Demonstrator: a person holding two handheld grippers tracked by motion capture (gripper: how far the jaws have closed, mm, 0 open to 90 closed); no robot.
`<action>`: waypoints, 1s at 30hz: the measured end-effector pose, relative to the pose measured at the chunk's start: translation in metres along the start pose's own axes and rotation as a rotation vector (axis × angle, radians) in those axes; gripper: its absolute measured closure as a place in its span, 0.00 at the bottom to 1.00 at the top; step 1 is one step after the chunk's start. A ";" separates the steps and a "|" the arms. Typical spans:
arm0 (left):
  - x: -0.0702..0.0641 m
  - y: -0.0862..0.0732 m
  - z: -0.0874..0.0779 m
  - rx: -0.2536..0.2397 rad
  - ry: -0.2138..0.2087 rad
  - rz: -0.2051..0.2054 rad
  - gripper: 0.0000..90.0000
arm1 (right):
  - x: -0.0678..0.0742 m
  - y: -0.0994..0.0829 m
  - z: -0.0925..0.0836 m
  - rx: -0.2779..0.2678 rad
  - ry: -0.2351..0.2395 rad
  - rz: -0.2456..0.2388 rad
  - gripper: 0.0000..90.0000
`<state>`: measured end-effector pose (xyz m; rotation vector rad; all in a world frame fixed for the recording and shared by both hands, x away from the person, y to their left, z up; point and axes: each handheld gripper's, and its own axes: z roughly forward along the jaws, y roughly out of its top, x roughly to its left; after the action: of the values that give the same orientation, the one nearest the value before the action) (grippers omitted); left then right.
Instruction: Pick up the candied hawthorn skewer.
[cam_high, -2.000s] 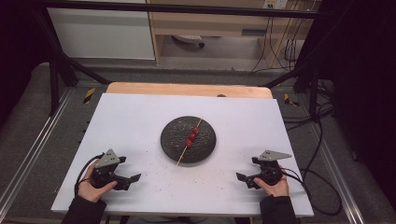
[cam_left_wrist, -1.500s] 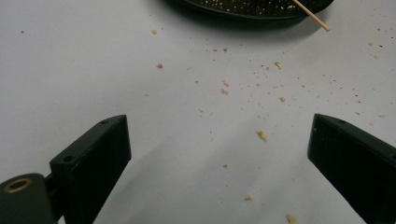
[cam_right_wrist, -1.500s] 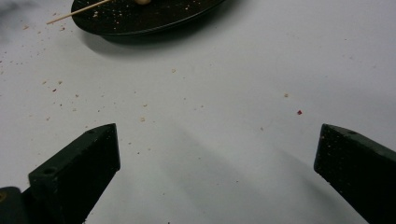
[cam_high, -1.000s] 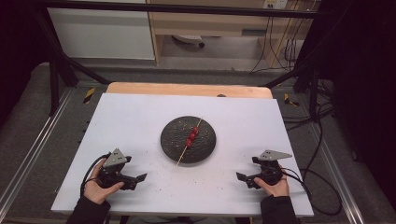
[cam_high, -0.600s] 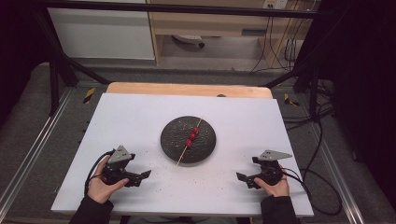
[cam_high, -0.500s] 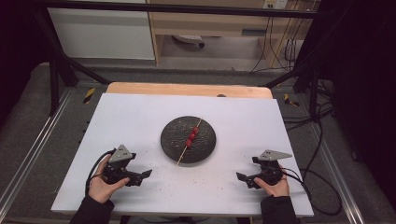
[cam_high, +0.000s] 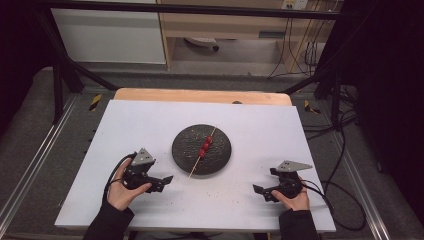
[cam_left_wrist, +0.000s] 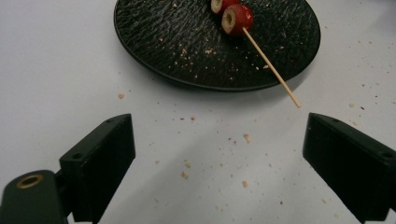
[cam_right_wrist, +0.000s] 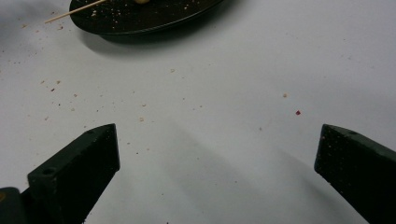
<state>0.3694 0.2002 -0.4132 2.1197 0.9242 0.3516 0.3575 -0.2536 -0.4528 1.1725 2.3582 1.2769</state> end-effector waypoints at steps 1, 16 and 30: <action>-0.001 0.002 0.002 0.003 -0.001 -0.002 0.10 | 0.000 0.000 0.000 0.001 0.002 0.001 0.01; -0.020 0.033 0.028 0.044 -0.023 0.018 0.17 | 0.000 0.000 0.001 0.007 -0.001 -0.005 0.01; -0.030 0.057 0.058 0.099 -0.008 -0.003 0.32 | 0.000 0.001 0.000 0.005 0.002 0.000 0.01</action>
<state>0.4065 0.1220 -0.4072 2.2082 0.9576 0.3011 0.3577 -0.2529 -0.4525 1.1729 2.3643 1.2740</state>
